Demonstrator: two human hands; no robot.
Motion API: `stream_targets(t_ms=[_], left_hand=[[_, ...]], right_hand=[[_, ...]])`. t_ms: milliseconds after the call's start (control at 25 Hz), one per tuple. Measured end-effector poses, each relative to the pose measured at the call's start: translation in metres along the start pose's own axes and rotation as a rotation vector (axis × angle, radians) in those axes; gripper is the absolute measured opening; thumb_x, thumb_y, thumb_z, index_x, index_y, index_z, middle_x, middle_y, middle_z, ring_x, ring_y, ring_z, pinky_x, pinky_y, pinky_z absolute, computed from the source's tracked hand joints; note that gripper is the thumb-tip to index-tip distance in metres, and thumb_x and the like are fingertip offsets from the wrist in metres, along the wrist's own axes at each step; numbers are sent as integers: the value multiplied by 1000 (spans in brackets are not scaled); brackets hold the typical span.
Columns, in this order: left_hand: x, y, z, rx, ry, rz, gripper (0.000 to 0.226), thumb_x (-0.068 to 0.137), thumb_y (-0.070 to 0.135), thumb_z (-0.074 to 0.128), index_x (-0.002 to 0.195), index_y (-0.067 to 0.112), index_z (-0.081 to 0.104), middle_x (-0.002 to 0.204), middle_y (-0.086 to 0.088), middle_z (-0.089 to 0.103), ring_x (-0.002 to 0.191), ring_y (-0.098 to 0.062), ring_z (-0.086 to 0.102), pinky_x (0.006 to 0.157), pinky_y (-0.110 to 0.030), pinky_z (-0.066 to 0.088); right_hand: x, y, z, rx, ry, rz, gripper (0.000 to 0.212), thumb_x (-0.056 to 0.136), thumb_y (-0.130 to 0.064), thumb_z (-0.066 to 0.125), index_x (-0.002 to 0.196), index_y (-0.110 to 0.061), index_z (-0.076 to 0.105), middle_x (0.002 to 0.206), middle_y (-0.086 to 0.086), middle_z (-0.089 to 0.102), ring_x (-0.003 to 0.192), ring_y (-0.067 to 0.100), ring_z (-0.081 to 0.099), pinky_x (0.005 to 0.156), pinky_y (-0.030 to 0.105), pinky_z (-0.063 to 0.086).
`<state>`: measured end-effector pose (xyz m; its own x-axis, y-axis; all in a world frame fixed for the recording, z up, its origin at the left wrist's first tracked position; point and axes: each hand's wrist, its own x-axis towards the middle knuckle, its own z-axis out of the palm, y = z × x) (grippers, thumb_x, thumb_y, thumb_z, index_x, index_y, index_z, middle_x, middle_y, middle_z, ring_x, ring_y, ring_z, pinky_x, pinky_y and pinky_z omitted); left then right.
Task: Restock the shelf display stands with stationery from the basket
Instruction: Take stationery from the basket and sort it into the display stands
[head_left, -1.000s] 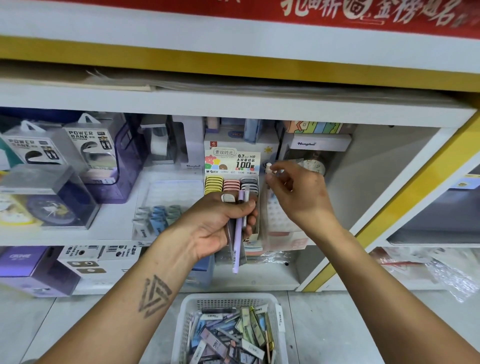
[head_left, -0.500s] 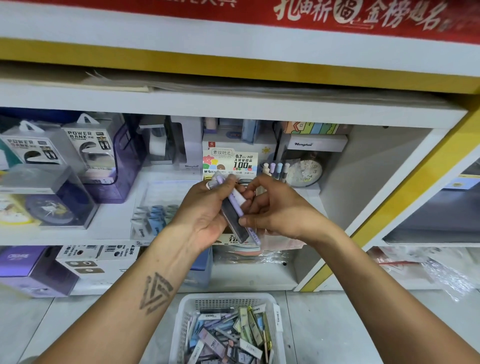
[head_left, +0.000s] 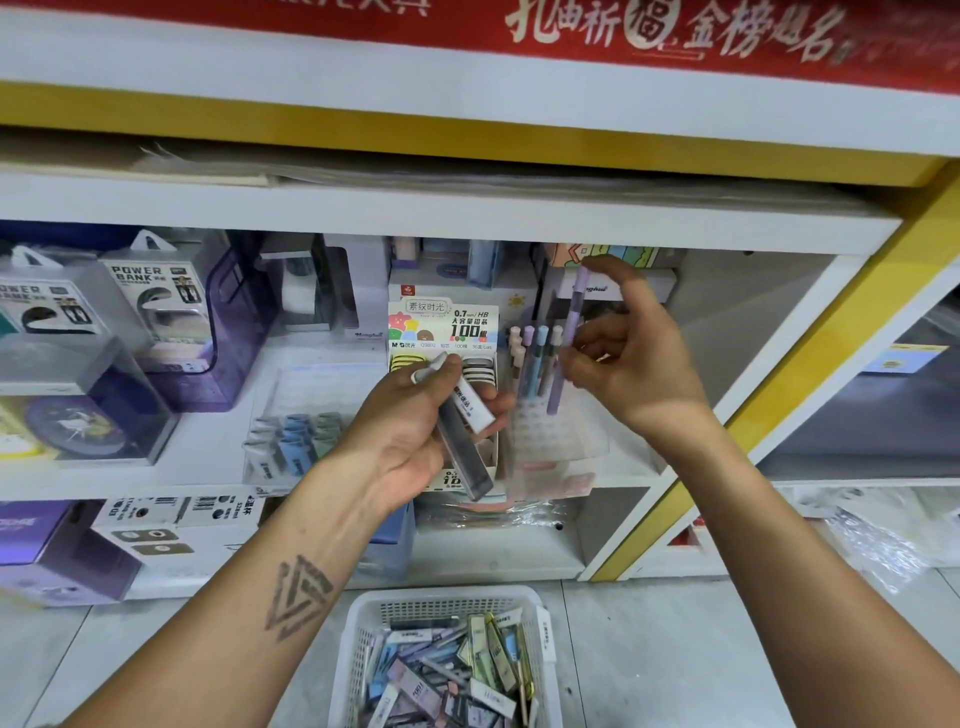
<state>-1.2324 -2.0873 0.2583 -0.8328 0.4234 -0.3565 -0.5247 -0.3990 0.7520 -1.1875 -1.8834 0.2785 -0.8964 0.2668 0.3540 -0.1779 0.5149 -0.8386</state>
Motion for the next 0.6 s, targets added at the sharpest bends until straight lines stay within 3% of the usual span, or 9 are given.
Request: stream_targets(t_ms=[160,280,400,480,600], left_hand=[[-1,-6,2,59,15,-33,10,99,12,54,103,3,57,78,-23,68,78,-40,73,75,-55,59],[-2,-8,2,100,22,-56,13,99,12,54,105,1,56,76,-22,67,69,-35,72,71,-52,59],[-2,-8,1,99,12,-89,14,99,12,55,104,-1,57,78,-24,67,72,-37,72,69,-52,60],[-3,-7,-1,82,-3,-106,15,99,11,55,99,-3,58,81,-26,68,79,-41,72,72,-55,59],[-4,-4,-3,63,-29,-127,13,99,6,54,101,-5,60,90,-30,69,88,-46,71,75,-58,58]], right_hand=[[-1,12,9,-219,189,-118,27,89,-9,69,110,-21,57,85,-7,68,76,8,66,72,34,58],[-1,19,20,-265,193,-148,19,92,-13,67,102,-27,58,81,-15,65,77,3,65,71,27,57],[-2,21,28,-311,150,-161,17,95,-19,64,101,-32,55,76,-27,59,79,4,64,70,33,59],[-2,24,31,-341,134,-147,17,95,-19,65,102,-30,55,77,-24,60,77,9,66,70,40,59],[0,30,33,-375,109,-108,16,92,-16,66,101,-26,57,82,-3,71,76,23,69,68,42,59]])
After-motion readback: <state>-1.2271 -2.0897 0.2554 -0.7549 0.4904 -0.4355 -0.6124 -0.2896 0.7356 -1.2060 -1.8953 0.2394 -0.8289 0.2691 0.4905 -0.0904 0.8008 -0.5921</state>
